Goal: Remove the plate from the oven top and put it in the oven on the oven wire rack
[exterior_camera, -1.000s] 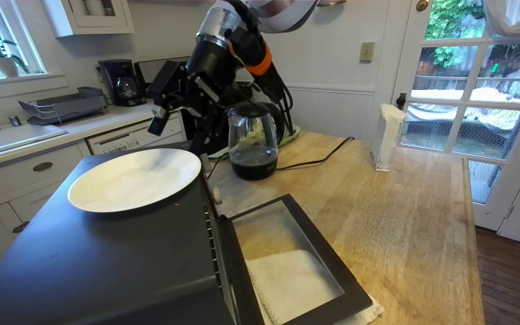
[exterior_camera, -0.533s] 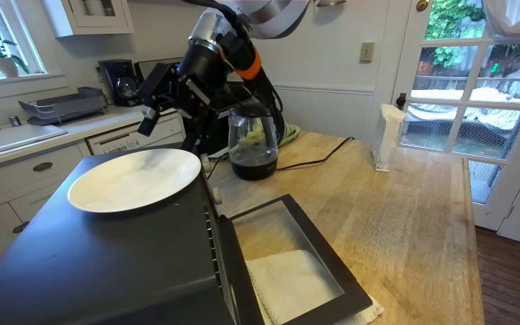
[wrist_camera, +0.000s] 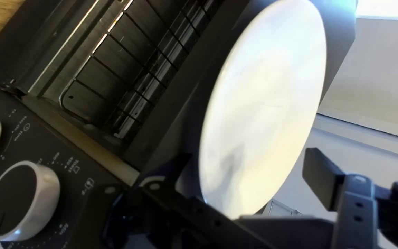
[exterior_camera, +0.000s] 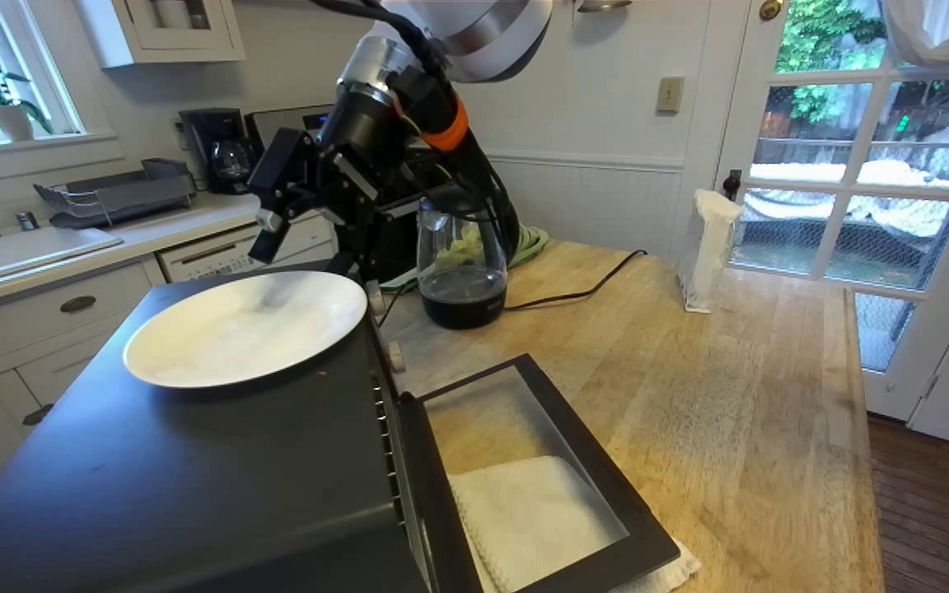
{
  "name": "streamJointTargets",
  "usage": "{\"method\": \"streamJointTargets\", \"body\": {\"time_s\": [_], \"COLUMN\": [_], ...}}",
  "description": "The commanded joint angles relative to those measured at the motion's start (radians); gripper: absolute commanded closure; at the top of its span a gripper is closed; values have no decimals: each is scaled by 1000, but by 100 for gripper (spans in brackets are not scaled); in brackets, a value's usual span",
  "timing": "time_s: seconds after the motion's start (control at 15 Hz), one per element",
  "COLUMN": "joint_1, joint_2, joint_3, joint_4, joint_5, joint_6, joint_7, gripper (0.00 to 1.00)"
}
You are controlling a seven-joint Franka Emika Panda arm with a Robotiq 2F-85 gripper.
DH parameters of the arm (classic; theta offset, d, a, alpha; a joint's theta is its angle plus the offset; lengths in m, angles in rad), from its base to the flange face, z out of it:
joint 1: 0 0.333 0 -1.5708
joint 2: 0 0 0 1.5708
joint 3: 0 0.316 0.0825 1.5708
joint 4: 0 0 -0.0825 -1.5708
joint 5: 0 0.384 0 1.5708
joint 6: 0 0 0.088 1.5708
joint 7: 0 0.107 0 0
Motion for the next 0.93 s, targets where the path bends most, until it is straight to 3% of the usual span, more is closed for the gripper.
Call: {"method": "streamJointTargets", "body": {"time_s": [0.0, 0.13, 0.2, 0.47, 0.6, 0.8, 0.87], "joint_1": [3, 4, 5, 5, 3, -1, -3], "joint_2": [55, 62, 66, 74, 79, 84, 86], "joint_3": [9, 10, 9, 7, 7, 9, 11], "joint_4": [81, 91, 97, 113, 116, 116, 115], "joint_5": [-21, -19, -21, -21, -17, -12, -8], "joint_6": [-69, -86, -92, -115, -121, -129, -134], "joint_7": [49, 54, 57, 65, 69, 68, 65], "gripper": [21, 28, 26, 54, 76, 97, 99]}}
